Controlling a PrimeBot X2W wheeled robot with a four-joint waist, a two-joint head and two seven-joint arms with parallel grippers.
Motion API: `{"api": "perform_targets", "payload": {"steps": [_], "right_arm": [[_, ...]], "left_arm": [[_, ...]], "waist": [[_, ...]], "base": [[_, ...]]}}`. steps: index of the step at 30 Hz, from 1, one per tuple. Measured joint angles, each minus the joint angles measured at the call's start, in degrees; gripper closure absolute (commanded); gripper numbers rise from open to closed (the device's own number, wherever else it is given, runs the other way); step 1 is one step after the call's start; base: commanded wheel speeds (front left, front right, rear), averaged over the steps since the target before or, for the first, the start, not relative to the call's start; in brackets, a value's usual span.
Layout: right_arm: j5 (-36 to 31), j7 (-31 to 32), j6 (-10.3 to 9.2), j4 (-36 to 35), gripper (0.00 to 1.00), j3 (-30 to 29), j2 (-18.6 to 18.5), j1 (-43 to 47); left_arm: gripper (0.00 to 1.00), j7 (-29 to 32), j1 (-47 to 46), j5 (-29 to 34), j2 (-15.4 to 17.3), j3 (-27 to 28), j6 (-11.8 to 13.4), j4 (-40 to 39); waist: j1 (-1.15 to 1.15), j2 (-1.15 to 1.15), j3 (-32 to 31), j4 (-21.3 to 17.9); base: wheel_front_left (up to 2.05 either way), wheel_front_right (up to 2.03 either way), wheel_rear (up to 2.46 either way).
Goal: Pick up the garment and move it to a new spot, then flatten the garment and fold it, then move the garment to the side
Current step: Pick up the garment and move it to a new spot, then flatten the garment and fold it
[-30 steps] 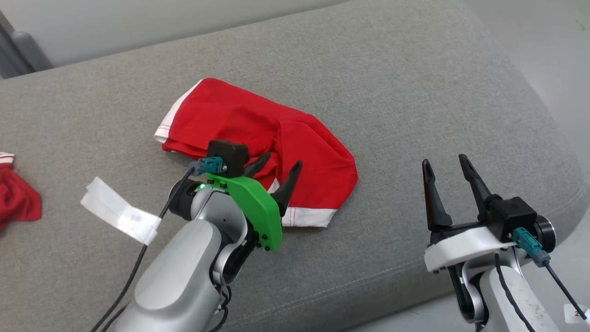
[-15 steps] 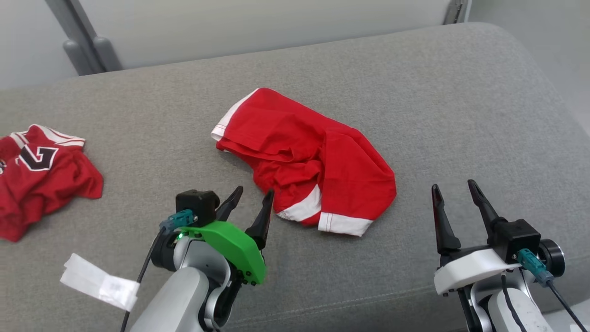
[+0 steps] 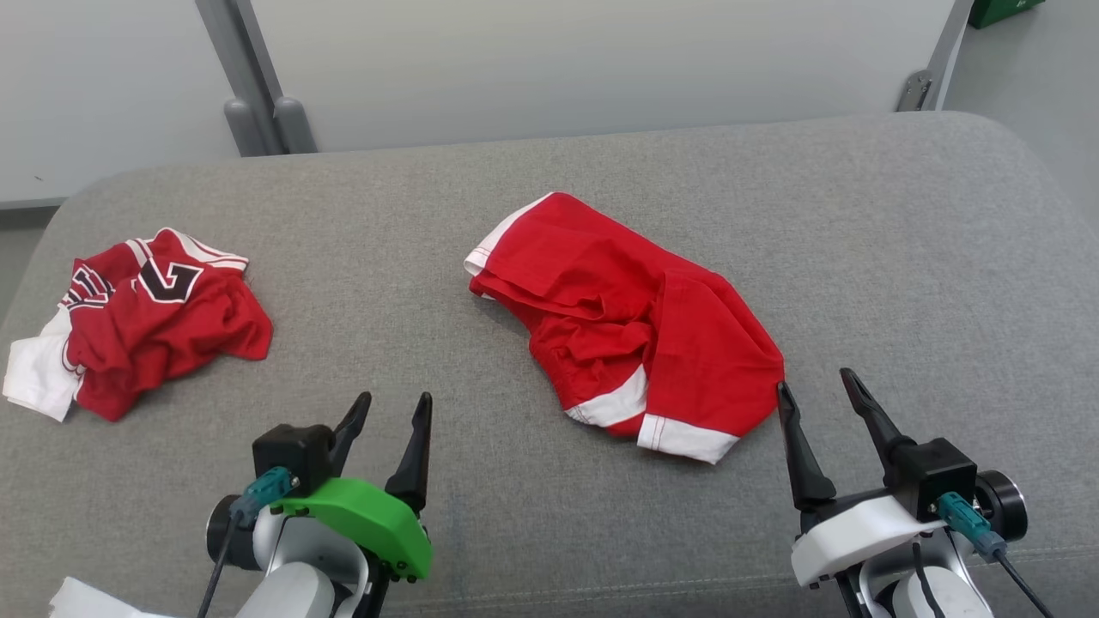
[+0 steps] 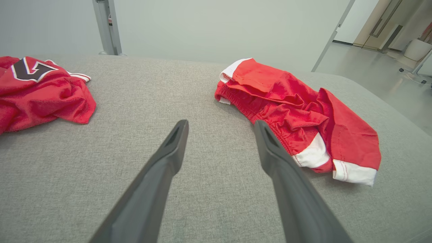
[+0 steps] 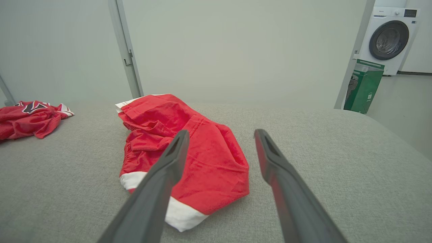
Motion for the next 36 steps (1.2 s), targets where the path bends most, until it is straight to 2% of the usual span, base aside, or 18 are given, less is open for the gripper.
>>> {"api": "perform_targets", "payload": {"steps": [13,23,28,33,36], "right_arm": [[-1.04,0.00,-0.09,-0.26,0.00,-1.55,-0.87,1.19],[-2.57,0.00,0.09,-0.47,0.00,-0.67,-2.14,1.56],[-4.86,0.00,1.48,0.18,0.00,2.32,-2.22,-0.46],[-7.59,0.23,3.97,3.66,0.00,6.66,-2.79,-3.93],[-9.47,2.68,5.93,6.61,0.00,9.49,-3.28,-5.61]], "left_arm": [[0.00,-4.74,6.00,3.18,4.56,5.01,1.38,-1.29],[0.00,-5.26,7.48,3.18,4.15,6.42,1.83,-3.93],[0.00,-5.37,7.62,3.14,2.90,6.04,1.86,-5.56],[0.00,-5.71,7.62,3.09,1.65,5.16,1.86,-6.80],[0.00,-5.71,7.61,2.92,0.88,4.75,1.87,-7.58]], "waist": [[0.00,0.00,-0.73,-0.82],[0.00,0.00,-0.12,-0.65],[0.00,0.00,0.59,0.64],[0.00,0.00,1.45,2.48],[0.00,0.00,2.04,3.77]], "base": [[0.00,0.00,0.00],[0.00,0.00,0.00],[0.00,0.00,0.00],[0.00,0.00,0.00],[0.00,0.00,0.00]]}}
